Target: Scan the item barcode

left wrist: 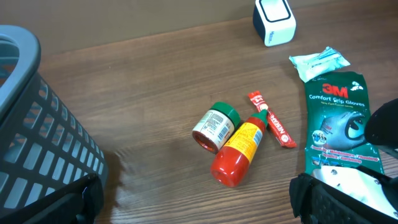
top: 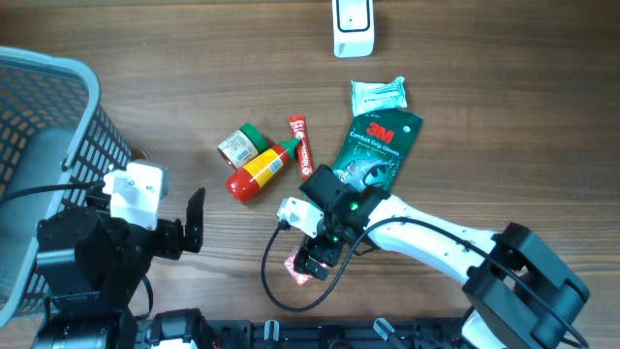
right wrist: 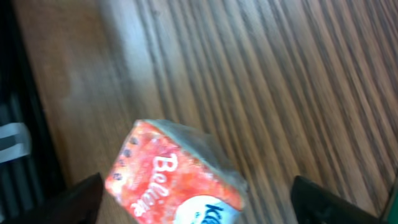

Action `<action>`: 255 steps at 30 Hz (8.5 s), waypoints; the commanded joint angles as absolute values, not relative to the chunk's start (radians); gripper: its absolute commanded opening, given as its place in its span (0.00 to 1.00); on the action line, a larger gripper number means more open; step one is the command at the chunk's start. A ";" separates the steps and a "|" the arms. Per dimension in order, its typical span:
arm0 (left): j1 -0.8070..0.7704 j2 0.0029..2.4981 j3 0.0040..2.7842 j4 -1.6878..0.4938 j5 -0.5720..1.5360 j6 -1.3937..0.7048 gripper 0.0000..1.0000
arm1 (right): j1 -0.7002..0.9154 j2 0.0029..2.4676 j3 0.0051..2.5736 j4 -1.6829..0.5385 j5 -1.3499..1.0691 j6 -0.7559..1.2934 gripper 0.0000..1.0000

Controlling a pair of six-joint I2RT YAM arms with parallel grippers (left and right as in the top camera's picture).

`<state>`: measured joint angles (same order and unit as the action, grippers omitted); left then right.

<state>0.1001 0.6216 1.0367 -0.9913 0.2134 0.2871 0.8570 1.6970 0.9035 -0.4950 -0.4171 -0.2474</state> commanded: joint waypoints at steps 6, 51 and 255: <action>0.106 0.621 1.034 -0.989 0.215 0.303 1.00 | 0.857 1.813 0.903 -0.479 -0.303 -0.176 0.27; 0.106 0.621 1.034 -0.989 0.215 0.303 1.00 | 0.175 1.780 1.237 0.205 -1.205 1.347 0.04; 0.106 0.621 1.034 -0.989 0.215 0.303 1.00 | 0.210 1.847 1.467 -0.790 -0.961 -0.094 0.04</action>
